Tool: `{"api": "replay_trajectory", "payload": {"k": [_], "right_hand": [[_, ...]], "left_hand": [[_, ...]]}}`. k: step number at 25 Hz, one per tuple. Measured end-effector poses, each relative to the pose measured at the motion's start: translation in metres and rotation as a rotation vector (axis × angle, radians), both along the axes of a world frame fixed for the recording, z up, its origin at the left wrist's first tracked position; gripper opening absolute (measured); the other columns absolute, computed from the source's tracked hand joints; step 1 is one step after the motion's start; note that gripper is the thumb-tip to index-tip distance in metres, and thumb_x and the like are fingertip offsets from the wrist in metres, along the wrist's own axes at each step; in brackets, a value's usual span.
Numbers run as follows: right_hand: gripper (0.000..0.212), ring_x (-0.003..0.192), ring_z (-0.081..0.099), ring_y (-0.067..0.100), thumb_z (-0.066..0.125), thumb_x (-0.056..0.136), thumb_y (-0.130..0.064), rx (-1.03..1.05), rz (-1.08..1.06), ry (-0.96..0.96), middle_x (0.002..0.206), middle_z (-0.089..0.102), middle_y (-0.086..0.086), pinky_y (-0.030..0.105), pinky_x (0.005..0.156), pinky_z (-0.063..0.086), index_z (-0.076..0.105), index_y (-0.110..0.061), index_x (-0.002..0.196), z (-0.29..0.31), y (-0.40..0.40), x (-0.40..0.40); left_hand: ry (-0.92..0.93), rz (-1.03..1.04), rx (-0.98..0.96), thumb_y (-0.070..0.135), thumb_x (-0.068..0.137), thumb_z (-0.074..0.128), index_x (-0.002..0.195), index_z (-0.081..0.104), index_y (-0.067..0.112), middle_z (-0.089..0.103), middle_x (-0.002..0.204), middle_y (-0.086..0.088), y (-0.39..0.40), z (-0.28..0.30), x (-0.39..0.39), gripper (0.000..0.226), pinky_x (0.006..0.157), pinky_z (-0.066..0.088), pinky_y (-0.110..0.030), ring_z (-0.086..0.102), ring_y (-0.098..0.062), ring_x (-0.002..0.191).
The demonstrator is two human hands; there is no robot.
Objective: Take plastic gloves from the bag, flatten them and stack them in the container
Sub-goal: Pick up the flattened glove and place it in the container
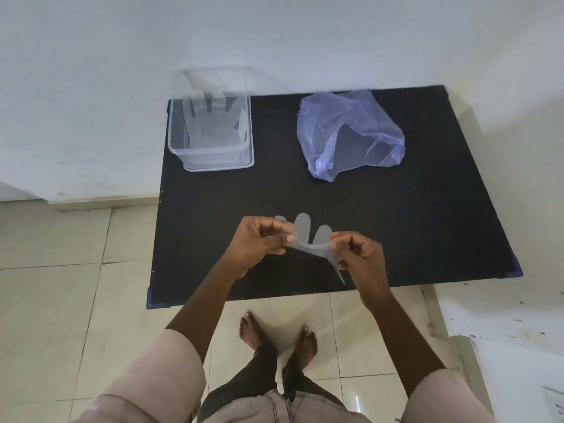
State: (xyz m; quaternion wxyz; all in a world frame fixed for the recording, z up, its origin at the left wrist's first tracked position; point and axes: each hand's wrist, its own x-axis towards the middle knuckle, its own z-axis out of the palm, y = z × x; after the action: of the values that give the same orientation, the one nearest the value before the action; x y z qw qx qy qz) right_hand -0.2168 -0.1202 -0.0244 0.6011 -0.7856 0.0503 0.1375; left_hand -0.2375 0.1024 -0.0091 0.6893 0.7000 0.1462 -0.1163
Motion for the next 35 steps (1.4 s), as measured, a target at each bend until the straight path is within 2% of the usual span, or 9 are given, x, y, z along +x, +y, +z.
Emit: {"api": "replay_trajectory", "payload": {"k": [5,8,12,18,21,25,28,31,35], "right_hand": [[0.012,0.075,0.067,0.019,0.062,0.088,-0.01,0.093,0.057,0.098,0.083,0.07,0.011,0.03,0.061,0.058,0.067,-0.007,0.078,0.054,0.021,0.025],[0.006,0.083,0.068,0.022,0.064,0.084,-0.008,0.145,0.056,0.135,0.09,0.07,0.013,0.031,0.061,0.056,0.066,-0.008,0.079,0.077,0.038,0.037],[0.007,0.089,0.071,0.028,0.062,0.087,-0.006,0.138,0.017,0.123,0.096,0.072,0.018,0.029,0.06,0.055,0.064,-0.009,0.08,0.097,0.068,0.052],[0.008,0.085,0.071,0.029,0.052,0.092,-0.002,0.186,-0.047,0.136,0.097,0.071,0.023,0.034,0.072,0.059,0.058,-0.005,0.086,0.114,0.107,0.071],[0.013,0.083,0.071,0.03,0.051,0.09,0.0,0.154,-0.01,0.092,0.094,0.072,0.023,0.035,0.074,0.059,0.057,-0.008,0.082,0.117,0.124,0.083],[0.017,0.08,0.072,0.029,0.052,0.09,-0.001,0.123,0.031,0.048,0.088,0.073,0.02,0.032,0.073,0.06,0.059,-0.01,0.077,0.118,0.144,0.105],[0.015,0.08,0.073,0.028,0.052,0.091,-0.003,0.122,0.078,0.03,0.086,0.074,0.017,0.032,0.073,0.059,0.059,-0.01,0.079,0.119,0.166,0.135],[0.019,0.076,0.071,0.03,0.051,0.089,-0.002,0.145,0.132,0.014,0.083,0.073,0.018,0.036,0.071,0.057,0.057,-0.012,0.075,0.12,0.199,0.179],[0.02,0.069,0.07,0.026,0.049,0.087,0.001,0.183,0.145,0.004,0.078,0.071,0.018,0.028,0.061,0.057,0.055,-0.011,0.071,0.13,0.256,0.248]], "left_hand": [[-0.015,0.016,-0.173,0.008,0.089,0.066,0.099,0.069,0.0,0.074,0.088,-0.007,0.028,0.031,0.023,0.013,0.069,0.06,-0.031,0.071,-0.016,0.082],[-0.019,0.008,-0.164,0.009,0.093,0.061,0.106,0.061,-0.003,0.075,0.091,-0.009,0.042,0.044,0.034,0.018,0.07,0.06,-0.029,0.073,-0.019,0.084],[-0.055,0.042,-0.087,0.006,0.095,0.057,0.099,0.059,0.004,0.076,0.093,-0.013,0.06,0.059,0.047,0.005,0.064,0.058,-0.026,0.074,-0.018,0.078],[-0.067,0.106,-0.122,0.007,0.095,0.057,0.107,0.066,0.003,0.073,0.085,-0.012,0.082,0.072,0.059,0.015,0.069,0.059,-0.025,0.072,-0.014,0.071],[-0.081,0.191,-0.112,0.02,0.089,0.068,0.1,0.072,0.003,0.074,0.083,-0.013,0.096,0.076,0.067,0.021,0.072,0.06,-0.028,0.071,-0.018,0.073],[-0.061,0.286,-0.095,0.024,0.088,0.068,0.095,0.074,0.006,0.076,0.083,-0.011,0.114,0.082,0.085,0.02,0.07,0.061,-0.029,0.073,-0.022,0.075],[-0.035,0.297,-0.083,0.022,0.091,0.066,0.097,0.073,0.006,0.076,0.091,-0.015,0.139,0.087,0.109,0.018,0.074,0.06,-0.032,0.074,-0.027,0.084],[-0.005,0.321,-0.102,0.016,0.091,0.062,0.092,0.072,0.005,0.075,0.087,-0.015,0.17,0.097,0.143,0.015,0.074,0.06,-0.032,0.074,-0.028,0.086],[0.018,0.427,-0.085,0.012,0.093,0.055,0.086,0.069,0.004,0.072,0.085,-0.015,0.212,0.117,0.203,0.018,0.071,0.06,-0.03,0.071,-0.026,0.08]]}}
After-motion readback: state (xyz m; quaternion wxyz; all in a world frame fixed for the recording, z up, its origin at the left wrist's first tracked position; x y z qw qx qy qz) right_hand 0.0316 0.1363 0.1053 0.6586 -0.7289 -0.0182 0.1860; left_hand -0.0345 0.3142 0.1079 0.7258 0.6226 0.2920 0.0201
